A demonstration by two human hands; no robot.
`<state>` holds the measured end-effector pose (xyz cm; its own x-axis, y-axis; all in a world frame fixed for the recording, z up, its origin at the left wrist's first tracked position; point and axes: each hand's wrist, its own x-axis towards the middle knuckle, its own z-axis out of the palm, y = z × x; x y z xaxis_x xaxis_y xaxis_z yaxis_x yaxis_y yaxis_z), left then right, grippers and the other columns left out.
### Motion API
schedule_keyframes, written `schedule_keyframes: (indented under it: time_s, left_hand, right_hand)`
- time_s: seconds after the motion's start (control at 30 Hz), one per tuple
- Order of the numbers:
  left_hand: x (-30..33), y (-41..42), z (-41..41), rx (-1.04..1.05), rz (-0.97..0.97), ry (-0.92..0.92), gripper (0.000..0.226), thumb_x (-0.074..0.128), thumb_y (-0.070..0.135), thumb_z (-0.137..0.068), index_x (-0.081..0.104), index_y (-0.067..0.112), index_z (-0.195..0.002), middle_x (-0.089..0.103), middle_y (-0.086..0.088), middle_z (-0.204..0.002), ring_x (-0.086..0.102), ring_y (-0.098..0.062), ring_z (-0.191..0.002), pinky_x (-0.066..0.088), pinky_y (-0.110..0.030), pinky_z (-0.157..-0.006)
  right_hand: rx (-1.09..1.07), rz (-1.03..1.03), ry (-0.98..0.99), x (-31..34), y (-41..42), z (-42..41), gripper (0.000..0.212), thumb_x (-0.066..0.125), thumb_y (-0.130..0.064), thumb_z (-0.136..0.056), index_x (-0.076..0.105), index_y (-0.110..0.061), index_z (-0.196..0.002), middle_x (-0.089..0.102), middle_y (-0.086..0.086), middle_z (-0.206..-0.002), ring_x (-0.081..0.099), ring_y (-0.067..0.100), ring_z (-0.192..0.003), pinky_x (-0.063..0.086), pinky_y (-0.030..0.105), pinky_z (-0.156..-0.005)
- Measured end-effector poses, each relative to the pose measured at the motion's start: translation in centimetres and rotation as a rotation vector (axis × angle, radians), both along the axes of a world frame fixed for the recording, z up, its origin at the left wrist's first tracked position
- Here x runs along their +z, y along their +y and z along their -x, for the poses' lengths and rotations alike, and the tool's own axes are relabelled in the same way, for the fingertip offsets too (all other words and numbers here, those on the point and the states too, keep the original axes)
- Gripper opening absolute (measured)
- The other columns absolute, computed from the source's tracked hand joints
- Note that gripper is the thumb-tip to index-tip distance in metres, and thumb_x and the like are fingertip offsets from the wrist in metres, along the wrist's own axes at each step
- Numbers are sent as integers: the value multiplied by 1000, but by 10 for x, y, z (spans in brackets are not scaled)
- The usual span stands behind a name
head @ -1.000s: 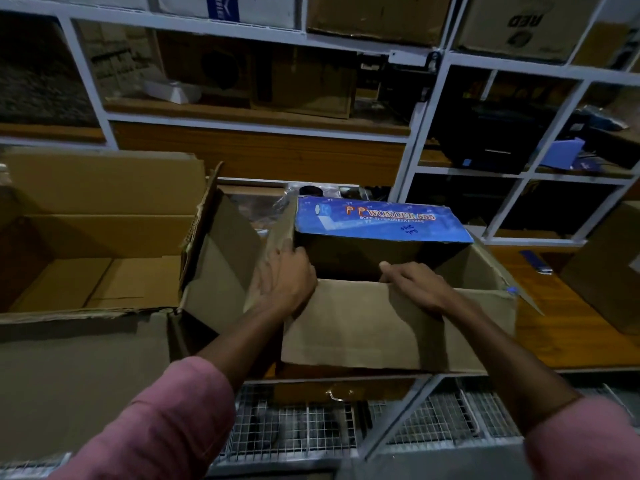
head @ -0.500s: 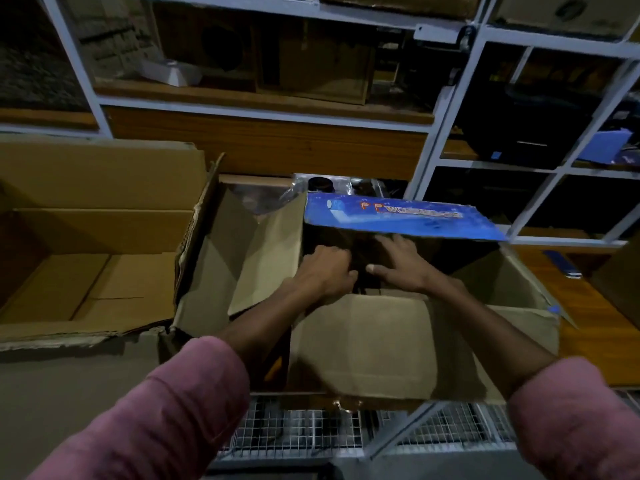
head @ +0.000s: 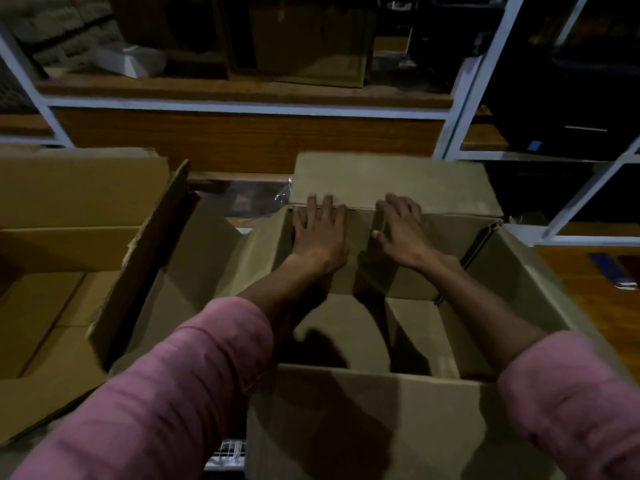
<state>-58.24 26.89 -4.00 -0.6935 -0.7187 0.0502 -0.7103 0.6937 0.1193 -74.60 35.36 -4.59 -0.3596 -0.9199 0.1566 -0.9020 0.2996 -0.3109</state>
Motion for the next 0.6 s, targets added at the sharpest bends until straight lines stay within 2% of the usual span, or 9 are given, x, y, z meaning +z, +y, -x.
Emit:
schedule_keyframes:
  time_s: [0.1, 0.23, 0.33, 0.4, 0.47, 0.53, 0.6]
  left_hand:
    - [-15, -6, 5, -1, -16, 11, 84, 52, 36, -97, 0, 19, -161, -10, -10, -168, -15, -40, -152, -2, -67, -116]
    - [-21, -8, 6, -3, -5, 23, 88, 55, 37, -95, -1, 22, -160, -7, -9, -168, -13, -40, -152, 1, -70, -115]
    - [-15, -8, 3, -8, -26, 9, 87, 55, 37, -96, -3, 24, -160, -11, -8, -168, -17, -38, -152, 0, -69, -115]
    - [-12, -7, 0, -4, -51, -1, 87, 55, 36, -96, -3, 25, -160, -16, -8, -167, -19, -38, -151, -2, -69, -116]
    - [-9, -3, -5, 6, -77, -6, 89, 57, 36, -95, -3, 24, -160, -19, -9, -166, -20, -38, -151, -1, -69, -117]
    - [-6, 5, -11, -8, -84, 6, 88, 56, 37, -95, -1, 21, -160, -19, -9, -166, -17, -39, -151, 1, -69, -117]
    - [-1, 15, -23, -38, -69, 21, 84, 55, 37, -95, 4, 17, -159, -15, -11, -167, -9, -41, -152, 6, -69, -116]
  right_hand:
    - [-3, -5, -40, -8, -12, 10, 63, 62, -21, -95, 33, -17, -151, 30, 11, -156, 17, 36, -145, 23, 50, -118]
    - [-47, 12, 22, -11, -25, 18, 38, 60, -14, -94, 50, -10, -130, 49, 19, -138, 39, 38, -128, 35, 43, -102]
    - [-80, 19, 53, -10, -28, 14, 31, 62, -12, -92, 53, -8, -122, 51, 19, -134, 42, 38, -123, 38, 42, -96]
    - [-71, 5, 58, -10, -26, 14, 34, 62, -10, -92, 52, -9, -124, 50, 18, -136, 41, 37, -124, 38, 42, -96]
    - [-32, -33, 38, -7, -18, 14, 45, 62, -3, -89, 49, -12, -132, 46, 17, -139, 38, 36, -127, 36, 41, -100]
    - [10, -54, -46, 2, -5, 12, 63, 62, 2, -87, 42, -16, -144, 39, 14, -147, 30, 35, -135, 31, 44, -109]
    - [41, -50, -78, 13, 10, 1, 70, 61, 2, -88, 38, -18, -150, 33, 10, -153, 23, 33, -141, 25, 46, -116]
